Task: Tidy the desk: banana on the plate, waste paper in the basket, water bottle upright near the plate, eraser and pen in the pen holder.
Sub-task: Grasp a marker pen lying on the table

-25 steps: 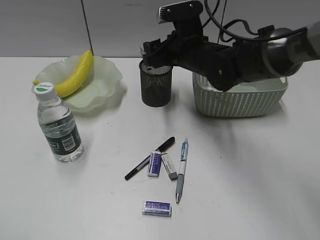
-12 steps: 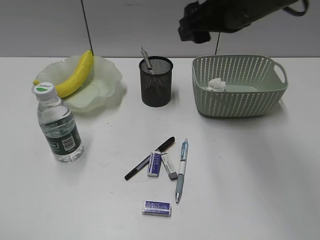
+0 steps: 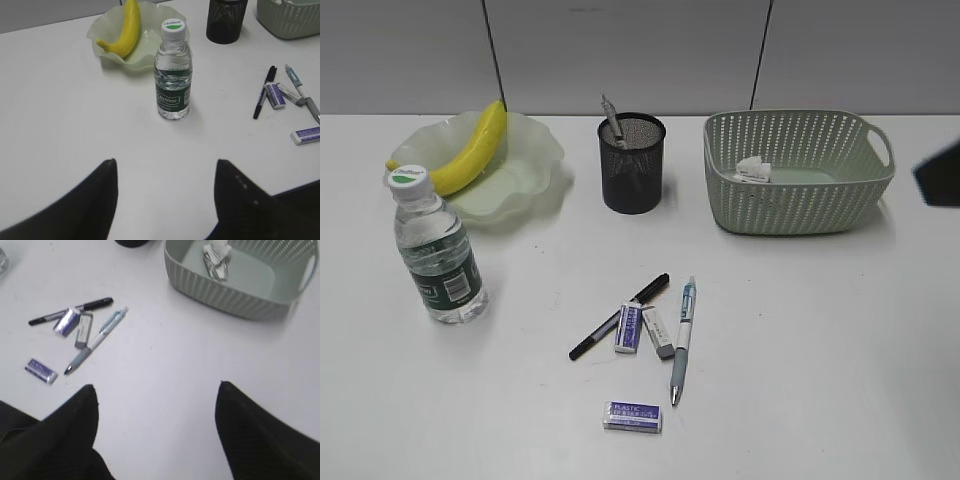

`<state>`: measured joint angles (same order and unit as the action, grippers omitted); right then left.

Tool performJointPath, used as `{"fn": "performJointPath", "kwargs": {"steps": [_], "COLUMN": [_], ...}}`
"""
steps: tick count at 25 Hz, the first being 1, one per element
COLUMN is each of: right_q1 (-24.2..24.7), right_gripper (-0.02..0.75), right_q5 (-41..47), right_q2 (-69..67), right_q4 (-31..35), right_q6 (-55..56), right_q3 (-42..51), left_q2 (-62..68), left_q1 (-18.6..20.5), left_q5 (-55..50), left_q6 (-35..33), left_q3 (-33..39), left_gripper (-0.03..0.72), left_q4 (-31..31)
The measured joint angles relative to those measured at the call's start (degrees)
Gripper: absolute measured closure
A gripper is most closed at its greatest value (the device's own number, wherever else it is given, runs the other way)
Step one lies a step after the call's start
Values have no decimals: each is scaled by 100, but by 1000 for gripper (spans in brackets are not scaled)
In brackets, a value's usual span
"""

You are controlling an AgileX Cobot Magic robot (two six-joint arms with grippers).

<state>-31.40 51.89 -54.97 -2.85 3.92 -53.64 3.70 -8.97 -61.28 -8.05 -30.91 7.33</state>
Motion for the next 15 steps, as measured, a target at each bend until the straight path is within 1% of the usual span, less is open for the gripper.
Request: {"fn": "performJointPath", "kwargs": {"steps": [3,8,15], "right_q1": [0,0,0], "right_gripper": [164,164,164], "right_q5": [363,817,835], "right_q2": [1234,2899,4906], "right_q4": [-24,-54,-12], "right_q6": [0,0,0], "right_q3": [638,1540,2390], "left_q2": [0,0,6], "left_q1": [0,0,0], "left_q5": [0,0,0], "left_q6": [0,0,0], "left_q3": [0,0,0], "left_gripper": [231,233,244], "left_q4": [0,0,72]}}
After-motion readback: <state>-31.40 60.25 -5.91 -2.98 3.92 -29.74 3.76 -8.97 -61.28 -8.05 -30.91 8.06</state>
